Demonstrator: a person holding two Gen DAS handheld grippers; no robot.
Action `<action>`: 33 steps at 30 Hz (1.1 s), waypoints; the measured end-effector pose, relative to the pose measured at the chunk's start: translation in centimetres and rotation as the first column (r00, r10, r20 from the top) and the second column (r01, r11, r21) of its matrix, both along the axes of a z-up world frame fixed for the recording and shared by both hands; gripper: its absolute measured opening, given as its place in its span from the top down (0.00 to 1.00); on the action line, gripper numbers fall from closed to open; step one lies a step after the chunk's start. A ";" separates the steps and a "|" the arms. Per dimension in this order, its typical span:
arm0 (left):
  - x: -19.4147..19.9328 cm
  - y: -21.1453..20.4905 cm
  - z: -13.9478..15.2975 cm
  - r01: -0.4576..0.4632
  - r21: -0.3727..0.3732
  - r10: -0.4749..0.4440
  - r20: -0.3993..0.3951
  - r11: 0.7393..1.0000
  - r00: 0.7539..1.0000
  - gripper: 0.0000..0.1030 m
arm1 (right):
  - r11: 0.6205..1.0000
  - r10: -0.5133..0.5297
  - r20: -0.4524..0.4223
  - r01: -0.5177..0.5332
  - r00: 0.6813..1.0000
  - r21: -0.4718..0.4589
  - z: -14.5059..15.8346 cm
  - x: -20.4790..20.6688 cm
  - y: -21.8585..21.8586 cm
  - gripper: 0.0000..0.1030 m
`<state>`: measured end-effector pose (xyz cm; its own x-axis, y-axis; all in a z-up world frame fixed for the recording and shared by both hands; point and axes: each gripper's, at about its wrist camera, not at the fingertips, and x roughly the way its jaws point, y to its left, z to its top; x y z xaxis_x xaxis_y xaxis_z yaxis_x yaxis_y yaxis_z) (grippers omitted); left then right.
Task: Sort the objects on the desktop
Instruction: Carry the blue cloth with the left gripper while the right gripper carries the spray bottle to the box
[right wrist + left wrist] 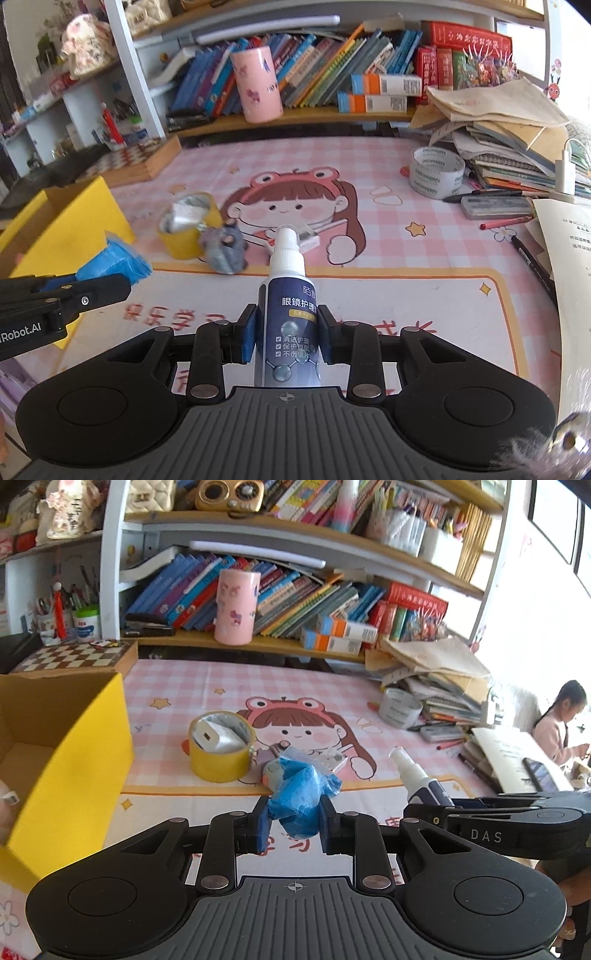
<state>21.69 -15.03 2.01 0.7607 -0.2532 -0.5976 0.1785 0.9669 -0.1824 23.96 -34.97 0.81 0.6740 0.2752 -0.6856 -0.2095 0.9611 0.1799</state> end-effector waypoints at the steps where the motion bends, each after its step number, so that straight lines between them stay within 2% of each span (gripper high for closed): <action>1: -0.4 0.3 0.2 0.004 -0.005 -0.004 0.006 1.000 1.000 0.76 | 1.000 -0.003 0.002 0.003 1.000 0.002 0.2 -0.3 0.2 0.71; 15: -5.3 5.1 0.8 0.078 -0.062 -0.077 0.015 0.995 0.997 0.77 | 0.999 -0.042 -0.004 0.042 0.999 -0.024 0.4 -5.7 5.2 0.71; 33: -12.9 12.8 -0.1 0.120 -0.077 -0.122 -0.023 0.990 0.992 0.77 | 0.996 -0.065 -0.032 0.063 0.997 -0.059 -0.2 -14.4 13.4 0.71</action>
<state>8.84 -2.21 1.93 0.7052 -0.3873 -0.5939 0.2869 0.9219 -0.2605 9.55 -21.62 0.59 0.6650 0.1914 -0.7219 -0.1422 0.9814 0.1292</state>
